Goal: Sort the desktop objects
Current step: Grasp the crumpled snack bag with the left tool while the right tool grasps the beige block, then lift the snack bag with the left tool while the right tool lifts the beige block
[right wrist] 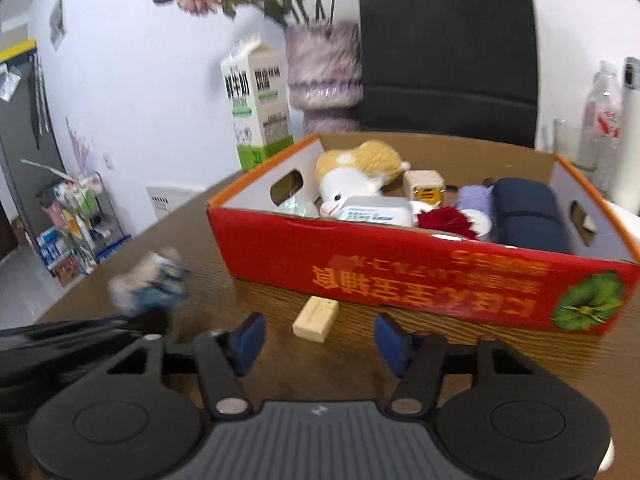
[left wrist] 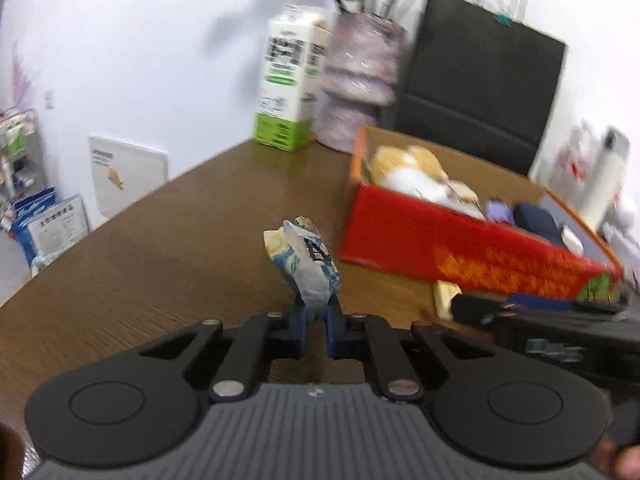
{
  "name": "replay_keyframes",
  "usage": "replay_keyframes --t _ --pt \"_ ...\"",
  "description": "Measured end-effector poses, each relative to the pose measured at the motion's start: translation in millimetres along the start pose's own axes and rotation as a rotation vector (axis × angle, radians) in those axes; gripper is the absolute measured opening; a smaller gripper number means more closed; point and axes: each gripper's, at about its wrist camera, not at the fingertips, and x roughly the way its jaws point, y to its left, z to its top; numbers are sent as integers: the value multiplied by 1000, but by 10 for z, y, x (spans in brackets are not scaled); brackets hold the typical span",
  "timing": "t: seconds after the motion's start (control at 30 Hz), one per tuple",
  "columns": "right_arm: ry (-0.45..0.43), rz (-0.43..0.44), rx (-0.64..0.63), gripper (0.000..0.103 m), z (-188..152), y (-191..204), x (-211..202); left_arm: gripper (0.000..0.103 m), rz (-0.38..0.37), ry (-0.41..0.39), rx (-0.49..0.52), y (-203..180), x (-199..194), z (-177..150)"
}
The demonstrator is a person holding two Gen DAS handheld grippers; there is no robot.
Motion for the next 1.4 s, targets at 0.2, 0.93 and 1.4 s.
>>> replay_keyframes --t 0.2,0.93,1.4 --pt "36 -83 -52 36 13 184 334 9 37 -33 1 -13 -46 27" --pt "-100 -150 10 19 -946 -236 -1684 9 -236 -40 195 -768 -954 -541" --pt "-110 -169 10 16 -1405 -280 -2240 9 -271 -29 251 -914 -1408 -938"
